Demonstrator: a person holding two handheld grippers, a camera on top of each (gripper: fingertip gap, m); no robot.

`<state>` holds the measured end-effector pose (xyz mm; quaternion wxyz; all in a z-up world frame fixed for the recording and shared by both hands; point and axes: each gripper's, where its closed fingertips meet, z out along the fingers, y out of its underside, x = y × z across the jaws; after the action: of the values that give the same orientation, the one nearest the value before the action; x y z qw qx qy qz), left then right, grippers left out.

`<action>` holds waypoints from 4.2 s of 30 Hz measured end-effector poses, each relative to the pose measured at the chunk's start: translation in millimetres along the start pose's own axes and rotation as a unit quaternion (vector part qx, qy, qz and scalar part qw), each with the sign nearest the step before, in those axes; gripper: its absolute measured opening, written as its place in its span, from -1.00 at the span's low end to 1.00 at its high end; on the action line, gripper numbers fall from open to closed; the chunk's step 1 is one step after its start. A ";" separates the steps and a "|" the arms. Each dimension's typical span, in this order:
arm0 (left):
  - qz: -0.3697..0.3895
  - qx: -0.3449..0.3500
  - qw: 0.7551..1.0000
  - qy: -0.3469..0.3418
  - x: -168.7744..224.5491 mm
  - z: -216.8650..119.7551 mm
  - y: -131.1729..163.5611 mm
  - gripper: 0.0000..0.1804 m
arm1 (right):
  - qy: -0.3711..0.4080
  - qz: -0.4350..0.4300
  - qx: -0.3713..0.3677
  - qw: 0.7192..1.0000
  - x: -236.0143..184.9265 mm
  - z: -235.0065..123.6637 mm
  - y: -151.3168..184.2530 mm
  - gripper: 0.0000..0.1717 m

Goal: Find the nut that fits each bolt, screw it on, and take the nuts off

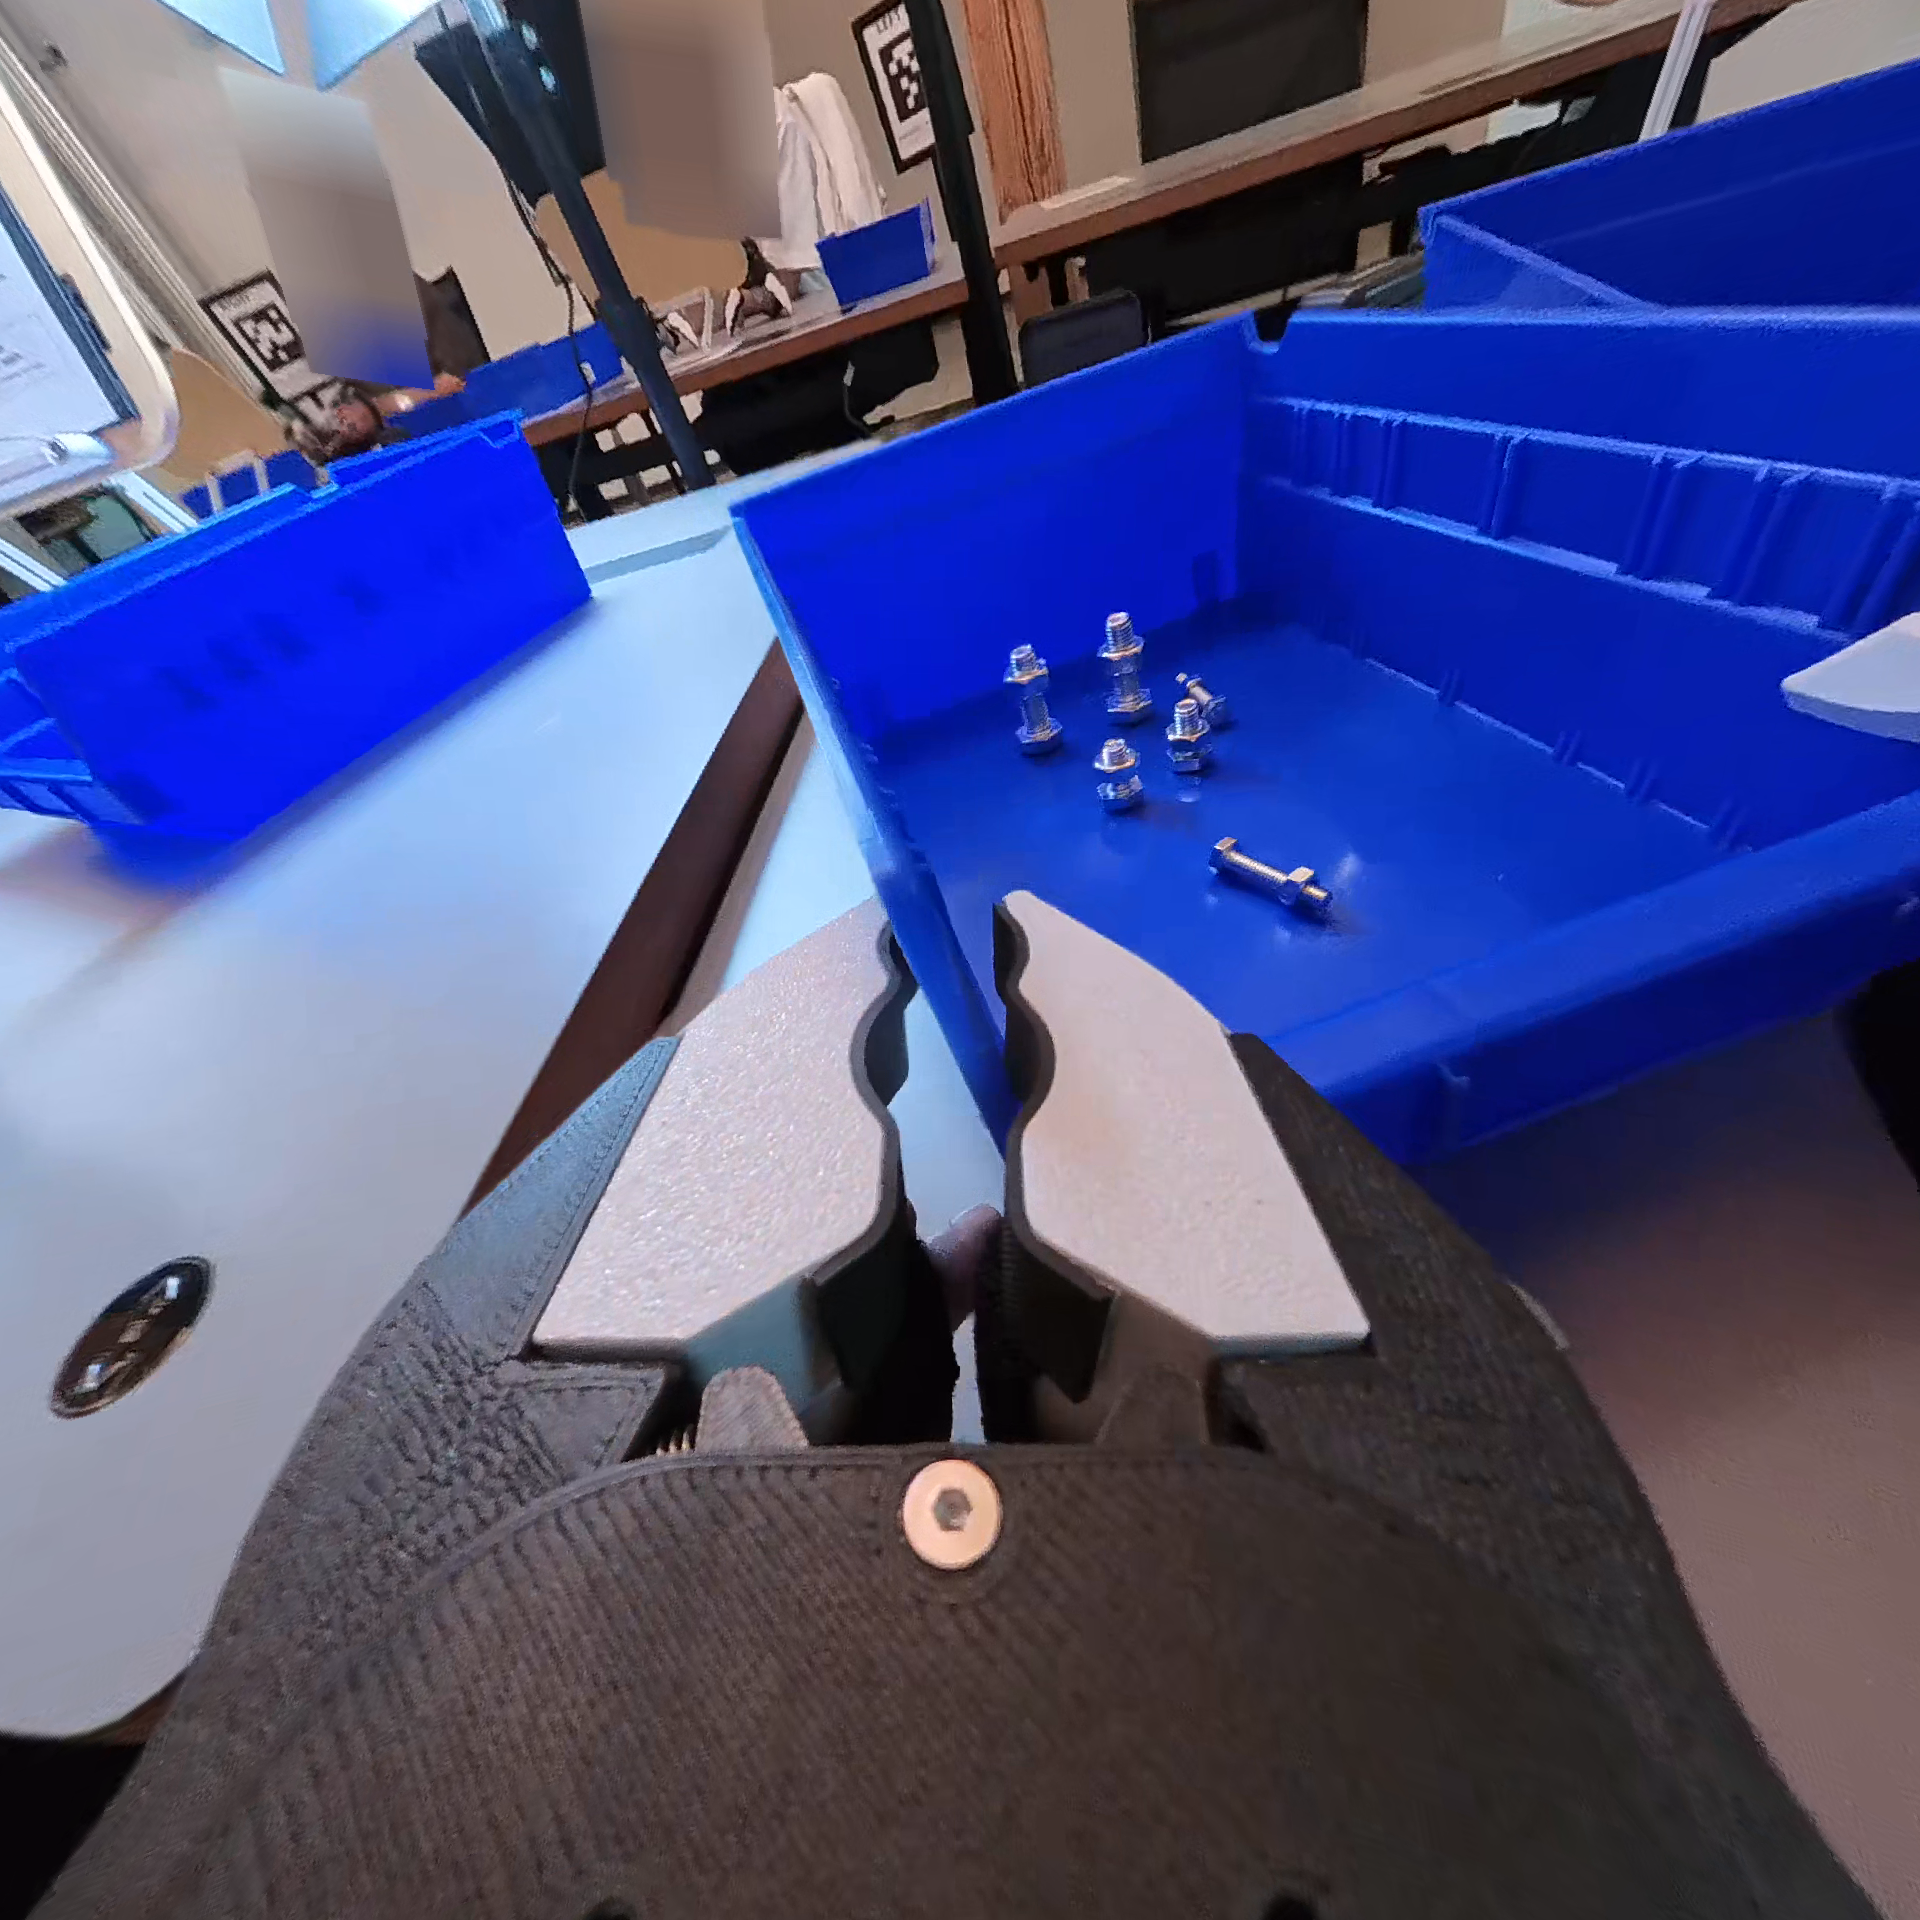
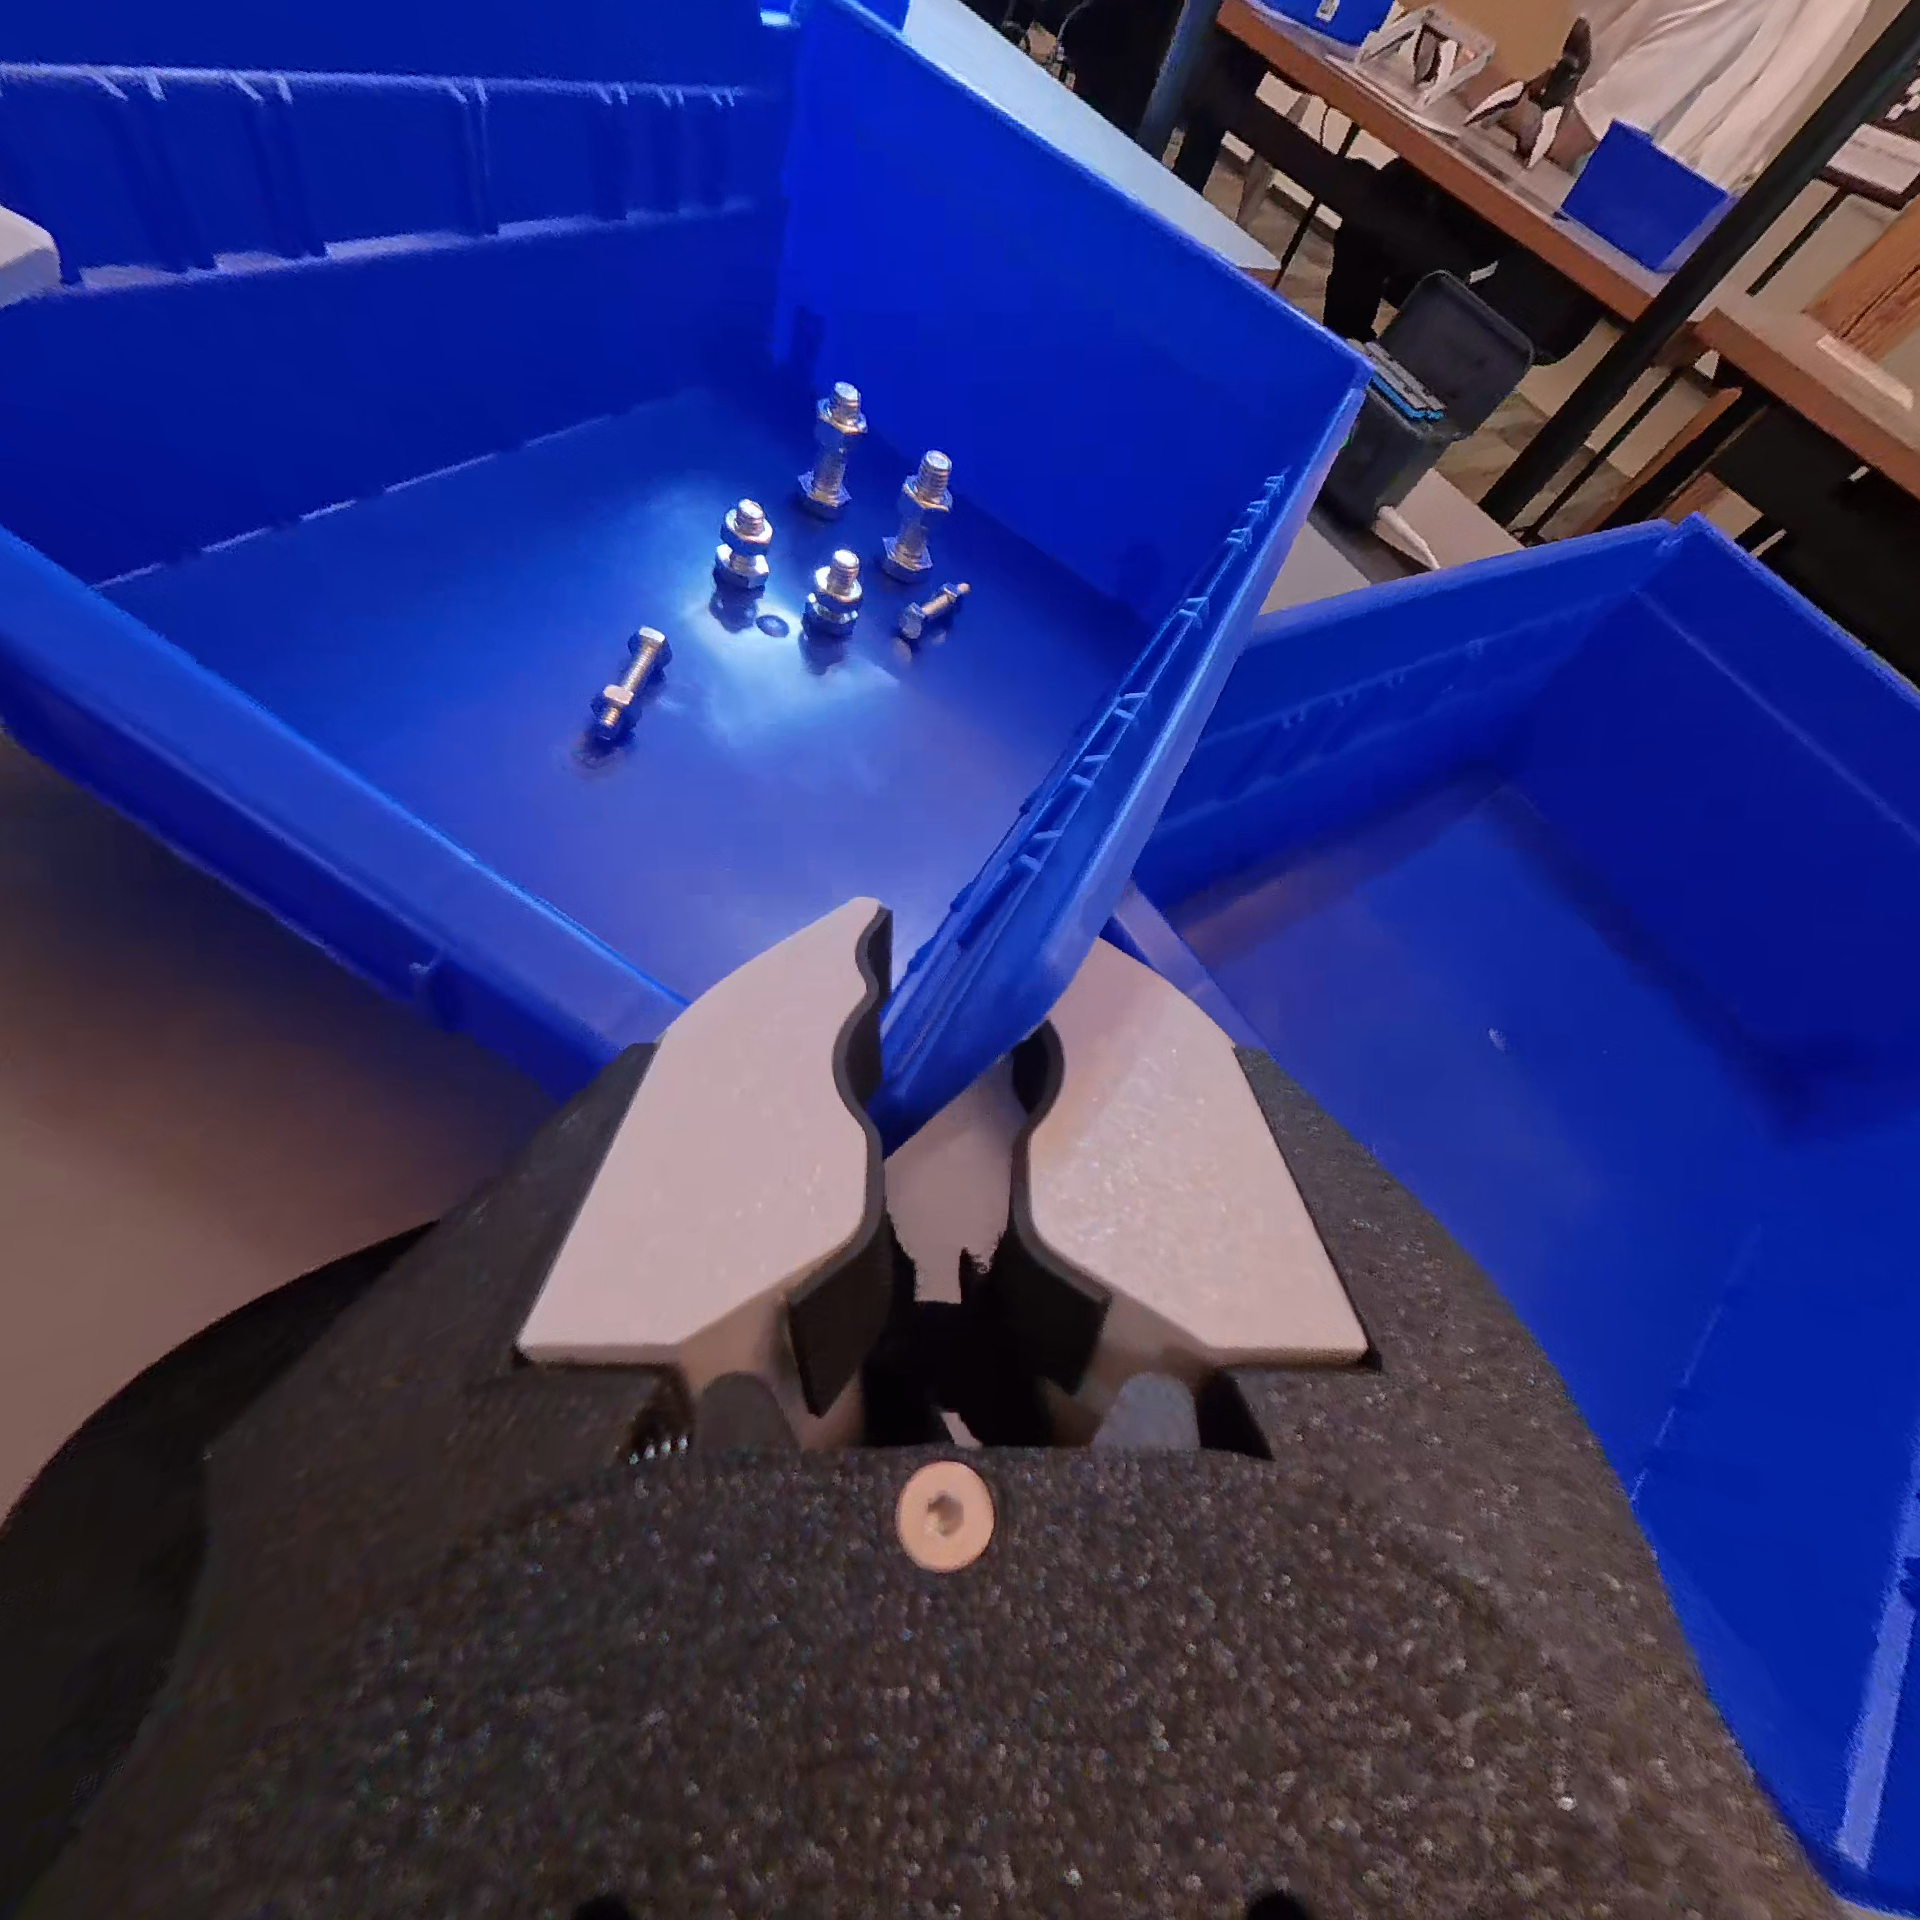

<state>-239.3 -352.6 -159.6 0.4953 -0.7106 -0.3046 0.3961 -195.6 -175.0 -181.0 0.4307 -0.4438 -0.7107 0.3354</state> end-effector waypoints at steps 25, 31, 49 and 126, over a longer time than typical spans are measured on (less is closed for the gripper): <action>-0.097 0.132 0.965 0.205 207.8 -38.9 -122.0 -0.18 | 0.131 0.160 -0.070 0.976 210.6 -111.5 123.3 -0.89; -0.065 -0.041 0.969 0.235 289.9 21.6 -80.9 -0.36 | 0.132 0.169 -0.090 0.973 217.2 -156.5 148.3 -0.91; 0.033 -0.051 0.930 0.363 486.5 50.3 -129.9 -0.69 | 0.269 0.219 -0.147 0.926 332.7 -291.7 256.1 -0.90; 0.047 -0.360 0.914 0.179 104.7 203.4 -13.2 -0.80 | 0.003 0.138 0.172 0.975 239.0 -307.6 176.7 -0.52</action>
<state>-363.2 -167.8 -214.3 0.2331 -0.9134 -0.2990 0.1480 88.4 141.2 -133.4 0.4525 -0.4575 -0.5732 0.5074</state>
